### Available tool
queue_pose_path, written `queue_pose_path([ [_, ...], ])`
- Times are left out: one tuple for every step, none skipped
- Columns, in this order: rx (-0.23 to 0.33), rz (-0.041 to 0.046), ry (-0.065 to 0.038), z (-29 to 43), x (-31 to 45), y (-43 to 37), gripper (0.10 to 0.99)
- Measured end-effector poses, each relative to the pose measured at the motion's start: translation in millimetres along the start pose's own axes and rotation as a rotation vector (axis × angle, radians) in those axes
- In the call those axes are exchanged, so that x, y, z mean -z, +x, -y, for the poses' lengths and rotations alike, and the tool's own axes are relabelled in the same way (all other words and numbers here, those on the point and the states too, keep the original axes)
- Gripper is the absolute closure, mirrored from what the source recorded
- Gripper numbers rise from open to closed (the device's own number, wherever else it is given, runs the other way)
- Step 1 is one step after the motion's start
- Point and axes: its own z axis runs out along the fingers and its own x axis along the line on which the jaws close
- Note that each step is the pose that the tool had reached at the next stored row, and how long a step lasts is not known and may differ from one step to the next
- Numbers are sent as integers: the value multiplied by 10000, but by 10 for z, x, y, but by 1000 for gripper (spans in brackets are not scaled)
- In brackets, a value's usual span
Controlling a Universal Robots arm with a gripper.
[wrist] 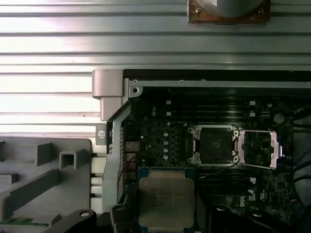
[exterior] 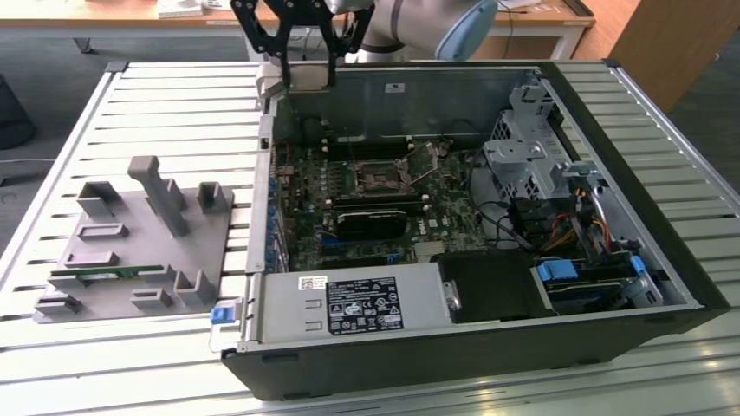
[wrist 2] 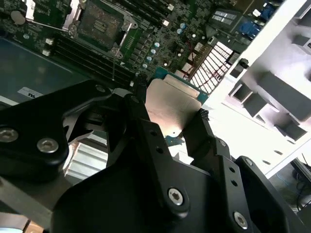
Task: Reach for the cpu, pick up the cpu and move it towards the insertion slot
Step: 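Pick up the cpu and move it towards the insertion slot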
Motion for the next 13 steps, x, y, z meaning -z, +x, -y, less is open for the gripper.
queue_pose_path([
  [1,0,0,-12,0,-31,541],
  [1,0,0,-23,-1,-61,541],
  [2,0,0,-35,-1,-92,541],
  [2,1,-1,-46,-1,-123,541],
  [1,1,-1,-57,-1,-157,541],
  [0,0,-1,-67,-1,-188,541],
  [0,0,0,-76,-1,-221,541],
  [1,0,0,-83,-1,-254,541],
  [2,0,0,-90,-1,-287,541],
  [1,0,0,-97,-1,-321,541],
  [0,0,0,-103,-1,-355,541],
  [2,1,-1,-108,-2,-394,541],
  [2,0,-1,-112,-2,-432,541],
])
